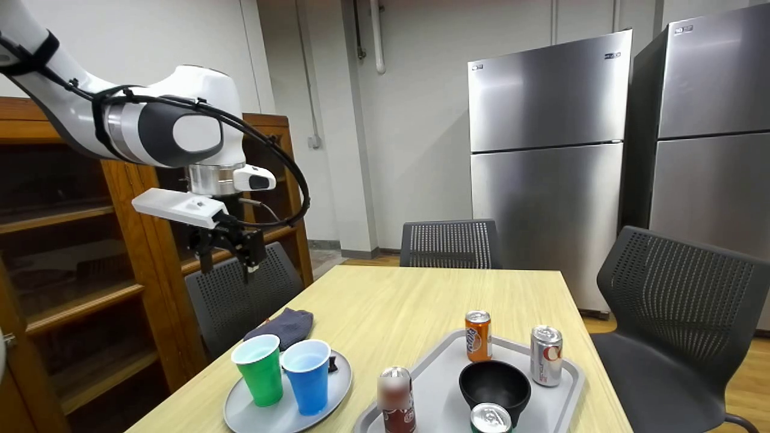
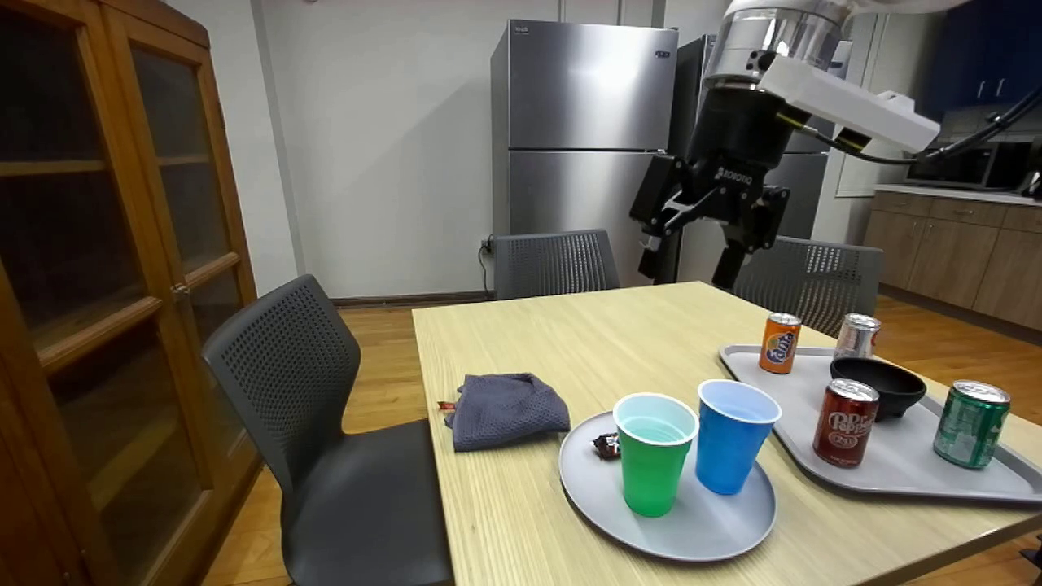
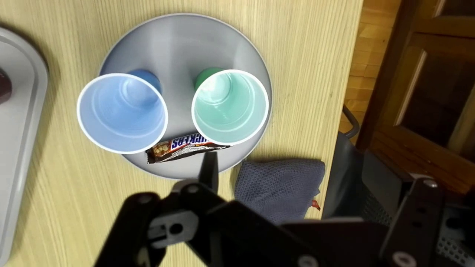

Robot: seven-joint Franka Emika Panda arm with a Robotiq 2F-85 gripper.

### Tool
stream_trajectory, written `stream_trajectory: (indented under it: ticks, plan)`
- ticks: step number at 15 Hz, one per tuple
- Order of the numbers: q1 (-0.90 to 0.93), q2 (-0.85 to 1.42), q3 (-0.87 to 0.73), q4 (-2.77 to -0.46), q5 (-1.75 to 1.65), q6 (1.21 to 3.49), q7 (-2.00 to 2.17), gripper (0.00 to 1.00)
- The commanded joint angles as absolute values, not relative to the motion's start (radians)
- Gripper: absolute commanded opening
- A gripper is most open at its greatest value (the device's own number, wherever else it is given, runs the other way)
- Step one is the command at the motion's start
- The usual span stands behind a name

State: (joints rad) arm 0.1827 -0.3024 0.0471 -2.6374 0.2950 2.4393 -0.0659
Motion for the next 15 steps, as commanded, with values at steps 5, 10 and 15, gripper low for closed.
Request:
stream_trajectory:
  ticks: [5,10,15]
  plan:
    - [0.191,-0.154,0.096,-2.595,0.319,2.592,-0.008,1.0]
    - [0.189,-0.065,0.112,-2.573,0.34,2.664,0.034,1.0]
    - [0.185,0.01,0.134,-2.557,0.325,2.732,0.087,1.0]
